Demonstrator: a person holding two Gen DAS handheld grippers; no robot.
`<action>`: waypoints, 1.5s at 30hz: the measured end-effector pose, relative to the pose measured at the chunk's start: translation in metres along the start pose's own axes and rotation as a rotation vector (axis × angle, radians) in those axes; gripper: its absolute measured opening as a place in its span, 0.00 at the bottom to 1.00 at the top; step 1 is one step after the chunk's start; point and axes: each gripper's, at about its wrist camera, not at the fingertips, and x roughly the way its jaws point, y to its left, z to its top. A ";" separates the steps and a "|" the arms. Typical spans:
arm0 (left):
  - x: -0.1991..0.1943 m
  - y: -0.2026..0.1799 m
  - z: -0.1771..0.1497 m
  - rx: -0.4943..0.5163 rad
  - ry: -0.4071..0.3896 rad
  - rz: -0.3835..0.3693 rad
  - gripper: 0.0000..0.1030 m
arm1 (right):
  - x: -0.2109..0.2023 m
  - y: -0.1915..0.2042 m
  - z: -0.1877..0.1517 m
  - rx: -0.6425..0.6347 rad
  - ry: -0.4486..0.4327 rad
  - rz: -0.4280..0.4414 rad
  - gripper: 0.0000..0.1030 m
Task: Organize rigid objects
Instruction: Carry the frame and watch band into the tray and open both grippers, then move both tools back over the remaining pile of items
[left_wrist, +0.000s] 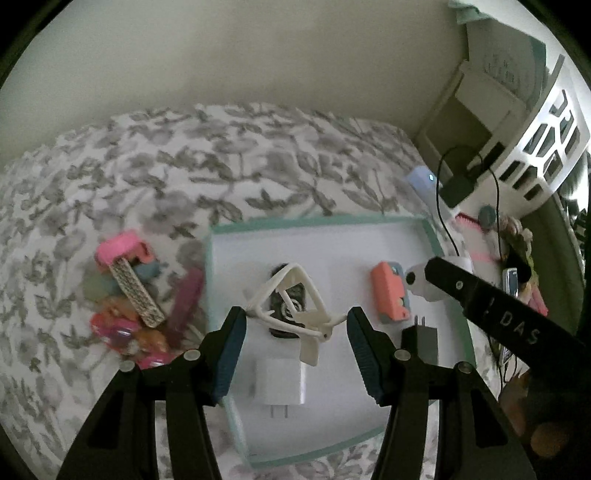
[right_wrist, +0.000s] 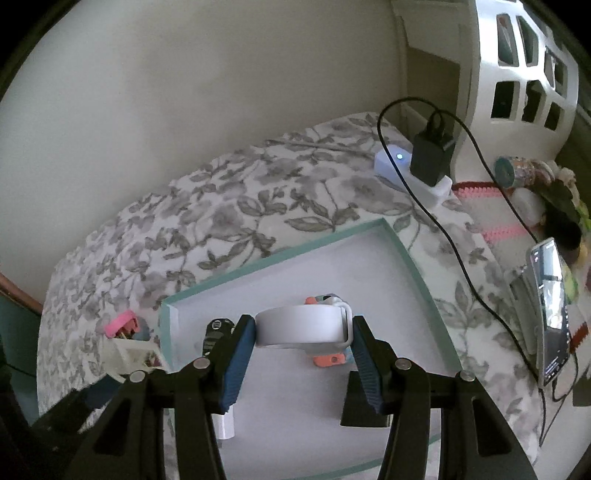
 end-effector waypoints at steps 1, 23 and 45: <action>0.005 -0.003 -0.001 0.005 0.010 0.004 0.57 | 0.002 -0.001 0.000 0.001 0.005 -0.001 0.54; 0.048 -0.015 -0.014 0.050 0.104 0.033 0.57 | 0.046 -0.002 -0.015 -0.036 0.136 -0.026 0.55; 0.031 -0.013 -0.007 0.039 0.084 0.031 0.66 | 0.021 0.011 -0.004 -0.078 0.051 -0.041 0.60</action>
